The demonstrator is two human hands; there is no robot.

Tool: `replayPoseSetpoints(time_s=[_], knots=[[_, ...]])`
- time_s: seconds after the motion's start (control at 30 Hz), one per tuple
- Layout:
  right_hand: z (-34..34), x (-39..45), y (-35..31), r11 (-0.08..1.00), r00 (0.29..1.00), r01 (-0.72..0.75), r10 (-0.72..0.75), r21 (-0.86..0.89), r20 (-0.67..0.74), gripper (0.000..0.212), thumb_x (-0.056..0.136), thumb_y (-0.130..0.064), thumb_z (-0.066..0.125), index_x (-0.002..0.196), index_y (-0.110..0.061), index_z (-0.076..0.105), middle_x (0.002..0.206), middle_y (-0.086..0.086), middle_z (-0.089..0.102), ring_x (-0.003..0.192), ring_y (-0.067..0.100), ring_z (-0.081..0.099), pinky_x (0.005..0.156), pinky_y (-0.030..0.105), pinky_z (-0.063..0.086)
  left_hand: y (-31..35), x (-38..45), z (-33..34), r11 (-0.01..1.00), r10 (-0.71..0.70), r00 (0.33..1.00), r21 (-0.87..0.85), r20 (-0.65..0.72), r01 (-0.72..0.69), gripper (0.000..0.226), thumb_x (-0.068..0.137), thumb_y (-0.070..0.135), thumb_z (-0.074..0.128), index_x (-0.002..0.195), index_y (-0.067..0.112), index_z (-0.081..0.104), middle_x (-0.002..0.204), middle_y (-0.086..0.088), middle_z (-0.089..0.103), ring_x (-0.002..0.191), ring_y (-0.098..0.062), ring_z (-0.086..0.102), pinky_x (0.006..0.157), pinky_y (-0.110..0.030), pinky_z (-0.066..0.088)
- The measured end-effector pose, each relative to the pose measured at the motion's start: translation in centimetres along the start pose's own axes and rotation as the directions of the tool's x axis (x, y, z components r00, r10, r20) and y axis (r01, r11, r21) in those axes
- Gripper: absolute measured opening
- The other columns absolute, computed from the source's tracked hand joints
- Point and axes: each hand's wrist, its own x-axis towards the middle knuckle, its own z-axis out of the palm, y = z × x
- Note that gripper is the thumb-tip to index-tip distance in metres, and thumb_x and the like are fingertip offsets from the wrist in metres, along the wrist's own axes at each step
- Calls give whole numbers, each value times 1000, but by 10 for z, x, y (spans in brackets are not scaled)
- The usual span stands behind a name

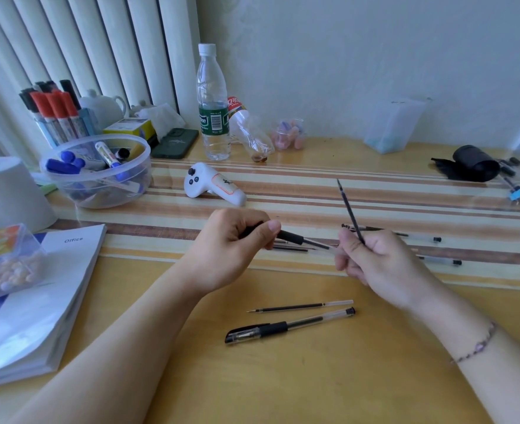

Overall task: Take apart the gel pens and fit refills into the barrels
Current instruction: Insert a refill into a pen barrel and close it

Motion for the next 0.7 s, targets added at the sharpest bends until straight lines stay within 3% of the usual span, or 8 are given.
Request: replayPoseSetpoints(time_s=[0.07, 0.17, 0.23, 0.33, 0.4, 0.53, 0.6, 0.7], knots=[[-5, 0, 2, 999, 1000, -4, 3, -33, -31, 55, 84, -64, 40, 61, -18, 58, 45, -11, 49, 46, 2, 48, 54, 22, 39, 0, 0, 0, 1000, -9, 1000, -4, 6, 9, 41, 94, 38, 51, 64, 13, 62, 52, -1, 38, 50, -17, 33, 50, -31, 27], [-8, -1, 1, 982, 986, 133, -145, -131, -84, 41, 86, -64, 43, 74, -26, 52, 57, -14, 51, 51, 1, 44, 53, 14, 36, 0, 0, -1, 999, -39, 999, -28, 22, 40, 40, 94, 36, 51, 64, 11, 63, 49, 9, 33, 48, -11, 29, 49, -25, 25], [-7, 0, 1, 989, 991, 120, -125, -86, -54, 31, 83, -63, 44, 83, -32, 51, 65, -18, 55, 56, -2, 48, 56, 11, 38, 0, 0, -1, 997, -55, 998, -44, 26, 56, 41, 93, 36, 51, 64, 11, 63, 48, 10, 33, 48, -9, 29, 49, -22, 25], [-5, 0, 3, 999, 999, 46, -46, 25, 3, 50, 85, -65, 38, 87, -21, 61, 54, -15, 44, 45, 1, 39, 49, 11, 36, 0, 1, -1, 994, -72, 997, -80, 12, 73, 41, 93, 35, 50, 64, 9, 63, 46, 12, 37, 48, -5, 31, 49, -15, 26], [-6, -1, 3, 994, 1000, 9, -8, 112, -5, 56, 84, -64, 40, 76, -14, 66, 48, -12, 38, 41, 2, 33, 45, 8, 33, -1, 2, -2, 992, -72, 997, -104, 8, 72, 40, 92, 34, 51, 66, 6, 64, 46, 13, 40, 48, -4, 33, 50, -13, 27], [-8, -1, 0, 993, 997, 58, -52, 105, -59, 26, 88, -36, 62, 75, -13, 65, 62, -5, 64, 49, -2, 54, 45, 5, 36, -2, 1, -2, 988, -81, 997, -131, 5, 81, 38, 92, 31, 52, 68, 5, 65, 46, 15, 45, 46, -2, 37, 49, -9, 28], [-9, 0, 1, 988, 997, 61, -53, 142, -61, 11, 85, -22, 71, 82, -15, 64, 71, -2, 67, 59, 7, 60, 47, 5, 36, -2, 2, -3, 987, -93, 996, -129, -3, 92, 36, 91, 32, 52, 68, 8, 66, 47, 14, 45, 47, -3, 36, 49, -13, 29], [-8, -2, -3, 979, 998, 56, -54, 195, -15, 21, 85, -34, 67, 86, -12, 69, 70, -1, 70, 49, -3, 54, 49, 4, 39, -2, 3, -4, 988, -110, 994, -108, -21, 107, 33, 89, 32, 53, 66, 13, 66, 51, 9, 43, 49, -9, 34, 50, -21, 28]])
